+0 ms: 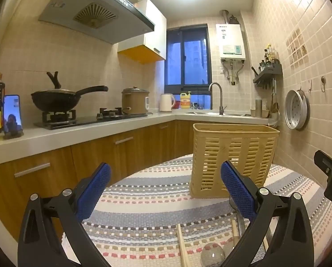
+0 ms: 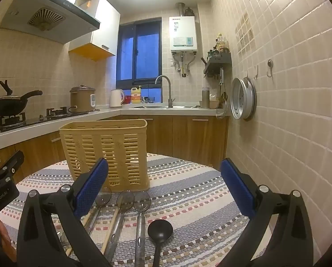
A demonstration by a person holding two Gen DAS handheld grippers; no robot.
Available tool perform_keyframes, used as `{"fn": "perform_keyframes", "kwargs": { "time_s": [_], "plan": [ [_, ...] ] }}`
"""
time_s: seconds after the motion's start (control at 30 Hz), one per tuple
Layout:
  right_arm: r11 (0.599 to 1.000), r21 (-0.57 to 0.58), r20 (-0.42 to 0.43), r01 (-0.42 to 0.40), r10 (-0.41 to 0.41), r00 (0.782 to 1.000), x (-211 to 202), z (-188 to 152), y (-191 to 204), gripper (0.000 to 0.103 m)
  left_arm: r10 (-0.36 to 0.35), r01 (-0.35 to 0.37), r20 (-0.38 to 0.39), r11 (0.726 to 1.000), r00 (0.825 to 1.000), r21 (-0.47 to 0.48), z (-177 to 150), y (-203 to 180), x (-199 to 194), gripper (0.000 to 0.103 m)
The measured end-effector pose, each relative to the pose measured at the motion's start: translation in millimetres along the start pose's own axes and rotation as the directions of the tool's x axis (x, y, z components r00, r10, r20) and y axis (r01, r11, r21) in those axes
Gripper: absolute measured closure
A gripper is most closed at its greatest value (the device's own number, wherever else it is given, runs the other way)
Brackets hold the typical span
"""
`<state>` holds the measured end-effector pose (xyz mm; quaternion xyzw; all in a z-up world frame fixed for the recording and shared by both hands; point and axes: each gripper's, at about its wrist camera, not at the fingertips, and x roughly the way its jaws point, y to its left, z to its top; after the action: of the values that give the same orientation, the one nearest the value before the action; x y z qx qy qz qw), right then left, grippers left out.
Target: Organize utensils
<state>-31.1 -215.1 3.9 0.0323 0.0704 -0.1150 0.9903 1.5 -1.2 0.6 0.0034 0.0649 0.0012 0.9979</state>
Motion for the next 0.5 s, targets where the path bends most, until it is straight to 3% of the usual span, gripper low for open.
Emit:
{"fn": "perform_keyframes", "kwargs": {
  "time_s": [0.5],
  "plan": [
    [1.0, 0.011, 0.021, 0.026, -0.027, 0.999, -1.6, 2.3, -4.9, 0.007, -0.008, 0.008, -0.026, 1.0, 1.0, -0.013, -1.5, 2.3, 4.3, 0.007]
  ]
}}
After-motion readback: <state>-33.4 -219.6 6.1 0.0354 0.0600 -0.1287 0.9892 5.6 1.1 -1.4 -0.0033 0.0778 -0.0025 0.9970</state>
